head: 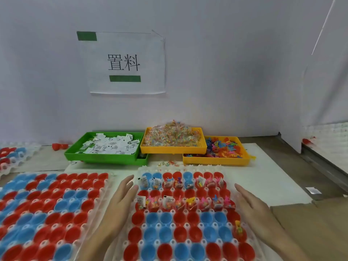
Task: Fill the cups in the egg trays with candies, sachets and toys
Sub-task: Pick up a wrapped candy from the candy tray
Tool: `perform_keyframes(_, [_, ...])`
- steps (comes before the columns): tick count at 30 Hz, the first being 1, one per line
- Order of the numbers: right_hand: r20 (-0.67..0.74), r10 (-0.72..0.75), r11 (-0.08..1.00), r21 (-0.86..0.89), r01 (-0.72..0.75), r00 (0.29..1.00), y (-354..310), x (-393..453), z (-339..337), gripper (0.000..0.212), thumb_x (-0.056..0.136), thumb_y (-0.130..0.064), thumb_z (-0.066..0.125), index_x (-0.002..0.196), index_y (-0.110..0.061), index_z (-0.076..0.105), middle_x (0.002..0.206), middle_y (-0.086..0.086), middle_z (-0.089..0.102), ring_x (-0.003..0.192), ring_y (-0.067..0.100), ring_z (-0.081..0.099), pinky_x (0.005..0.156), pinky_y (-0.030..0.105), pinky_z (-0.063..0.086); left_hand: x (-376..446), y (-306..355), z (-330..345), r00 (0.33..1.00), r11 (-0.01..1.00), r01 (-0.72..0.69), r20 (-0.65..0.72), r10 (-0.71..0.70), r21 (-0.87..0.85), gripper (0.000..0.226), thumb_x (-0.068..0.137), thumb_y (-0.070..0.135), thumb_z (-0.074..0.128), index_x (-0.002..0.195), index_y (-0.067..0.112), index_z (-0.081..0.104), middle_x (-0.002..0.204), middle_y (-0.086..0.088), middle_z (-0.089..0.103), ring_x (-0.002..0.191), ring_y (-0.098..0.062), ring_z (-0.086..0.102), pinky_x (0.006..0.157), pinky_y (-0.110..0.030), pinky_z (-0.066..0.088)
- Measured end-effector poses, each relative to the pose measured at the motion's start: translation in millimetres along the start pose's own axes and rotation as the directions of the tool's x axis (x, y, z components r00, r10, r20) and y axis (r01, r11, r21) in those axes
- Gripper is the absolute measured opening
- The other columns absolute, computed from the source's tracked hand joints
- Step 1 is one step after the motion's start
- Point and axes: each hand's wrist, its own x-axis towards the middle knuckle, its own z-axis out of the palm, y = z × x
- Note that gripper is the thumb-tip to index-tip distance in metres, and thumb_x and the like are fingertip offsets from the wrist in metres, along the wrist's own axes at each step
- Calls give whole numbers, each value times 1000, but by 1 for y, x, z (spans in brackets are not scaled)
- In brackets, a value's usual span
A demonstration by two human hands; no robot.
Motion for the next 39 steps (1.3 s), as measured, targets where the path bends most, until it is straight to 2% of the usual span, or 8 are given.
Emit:
perform_keyframes(4, [29, 36, 998, 42, -37, 999, 3, 14, 6, 55, 102, -45, 42, 153, -24, 35, 153, -6, 44, 120, 1, 42, 100, 22, 38, 9, -4, 7, 995, 978, 96, 44, -90, -185, 36, 103, 29, 46, 138, 32, 50, 136, 12, 48, 127, -8, 43, 101, -28, 32])
perform_keyframes(6, [14, 36, 998, 43, -36, 999, 6, 19, 7, 53, 103, -44, 42, 152, -24, 37, 149, -7, 47, 113, -2, 46, 89, 14, 41, 12, -7, 8, 995, 977, 94, 39, -88, -190, 35, 103, 28, 46, 137, 31, 52, 135, 12, 50, 124, -6, 46, 100, -27, 34])
perform_keyframes(9, [-45, -19, 1000, 4, 19, 999, 12, 27, 1, 48, 103, -42, 43, 146, -23, 47, 143, -9, 53, 116, -1, 47, 98, 18, 37, 19, -11, 5, 1000, 988, 24, 6, -23, -151, 26, 102, 27, 47, 125, 32, 58, 123, 20, 56, 111, 11, 51, 84, -10, 39])
perform_keyframes(13, [-162, -125, 984, -144, 102, 979, 6, 51, -14, 30, 103, -32, 48, 127, -23, 63, 123, -5, 66, 104, 6, 55, 84, 18, 40, 33, -14, 3, 999, 976, -2, -32, -5, -219, 29, 103, 21, 46, 130, 21, 57, 131, 3, 58, 125, -13, 52, 102, -29, 41])
perform_keyframes(17, [-220, -330, 914, -316, 253, 918, -25, 95, -23, 22, 99, -20, 59, 117, -15, 71, 107, -6, 66, 91, 6, 56, 69, 3, 35, 42, -18, 8, 993, 941, -13, -111, -26, -337, 25, 104, 18, 46, 122, 19, 63, 124, 2, 65, 119, -13, 59, 95, -26, 45])
perform_keyframes(23, [-82, -401, 799, -519, 305, 912, -61, 162, -15, 17, 96, -16, 64, 104, -10, 77, 104, 3, 74, 85, 11, 57, 77, 23, 40, 54, -24, 10, 982, 925, -65, -191, -8, -374, 27, 102, 5, 42, 110, 9, 68, 112, -7, 71, 109, -19, 66, 93, -34, 51])
perform_keyframes(30, [177, -204, 663, -699, 269, 963, -67, 194, -8, 12, 88, -19, 74, 95, -11, 81, 100, 3, 75, 89, 15, 62, 78, 31, 51, 58, -31, 11, 979, 917, -79, -203, -2, -390, 27, 101, 3, 42, 107, 9, 69, 108, -8, 72, 106, -18, 68, 90, -34, 52])
perform_keyframes(39, [176, -202, 677, -686, 267, 964, -65, 201, -5, 6, 89, -15, 74, 88, -14, 80, 92, 2, 73, 83, 13, 62, 70, 26, 45, 60, -33, 10, 979, 911, -77, -204, -9, -406, 27, 101, 4, 42, 107, 8, 68, 108, -8, 72, 106, -18, 68, 88, -33, 51])
